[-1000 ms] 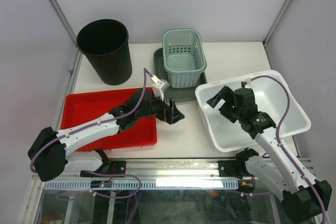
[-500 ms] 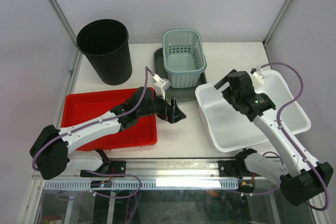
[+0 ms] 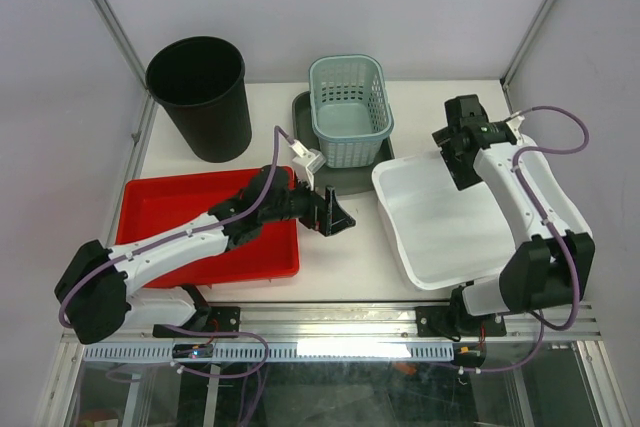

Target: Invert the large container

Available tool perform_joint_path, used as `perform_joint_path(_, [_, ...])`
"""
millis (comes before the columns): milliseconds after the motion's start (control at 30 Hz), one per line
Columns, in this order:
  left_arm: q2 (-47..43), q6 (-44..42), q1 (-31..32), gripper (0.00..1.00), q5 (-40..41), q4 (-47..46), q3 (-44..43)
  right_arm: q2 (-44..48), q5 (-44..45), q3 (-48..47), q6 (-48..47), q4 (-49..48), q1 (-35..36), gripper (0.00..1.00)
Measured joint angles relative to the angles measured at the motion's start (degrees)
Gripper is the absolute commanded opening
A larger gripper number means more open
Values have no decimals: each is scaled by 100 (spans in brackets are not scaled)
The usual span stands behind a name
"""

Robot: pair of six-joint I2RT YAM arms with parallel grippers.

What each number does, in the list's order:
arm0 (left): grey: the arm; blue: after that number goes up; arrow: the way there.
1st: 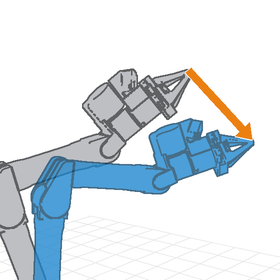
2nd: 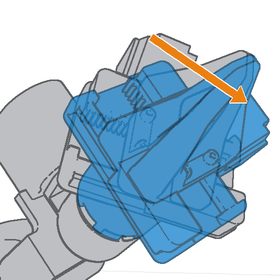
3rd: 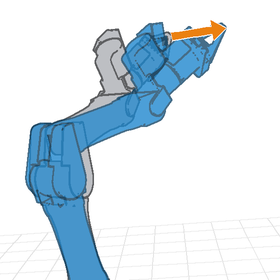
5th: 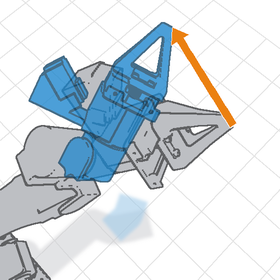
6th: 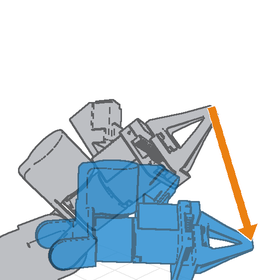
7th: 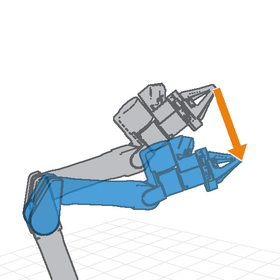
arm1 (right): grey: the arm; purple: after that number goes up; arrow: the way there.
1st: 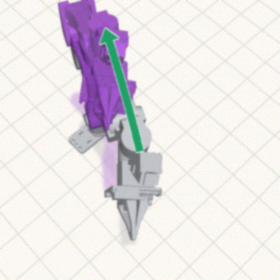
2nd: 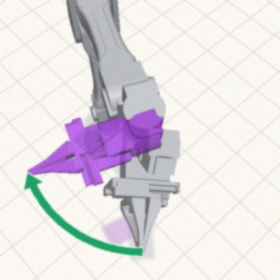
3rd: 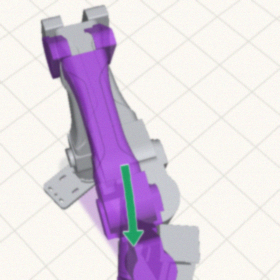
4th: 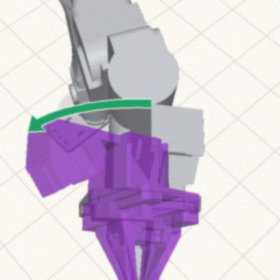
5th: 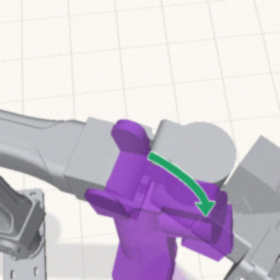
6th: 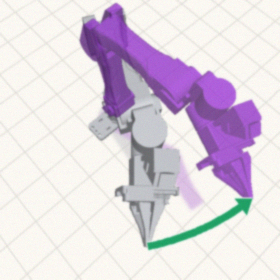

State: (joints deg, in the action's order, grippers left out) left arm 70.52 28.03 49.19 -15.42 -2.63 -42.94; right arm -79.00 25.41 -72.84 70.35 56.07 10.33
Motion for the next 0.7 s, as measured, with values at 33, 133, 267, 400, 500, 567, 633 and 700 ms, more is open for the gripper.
perform_joint_path(33, [-17,0,0,99,-11,0,0,-122,-39,-33,11,26,-39,99])
perform_joint_path(133, [-94,0,0,99,-15,0,4,-385,-81,-129,13,31,-79,99])
perform_joint_path(267, [-199,0,0,99,-15,-28,63,-562,-85,-162,9,33,-87,99])
perform_joint_path(400, [-205,0,0,99,-17,-28,79,-791,-103,-240,4,28,-114,96])
perform_joint_path(500, [-212,0,0,99,-20,-35,90,-1029,-127,-315,-24,0,-133,84])
perform_joint_path(567, [-243,0,0,99,-20,-35,131,-1150,-164,-332,-59,-31,-138,75])
perform_joint_path(633, [-275,0,0,99,-17,-33,166,-1191,-216,-332,-98,-118,-142,63])
perform_joint_path(700, [-282,0,0,99,-20,-33,168,-1189,-264,-332,-129,-258,-144,51])
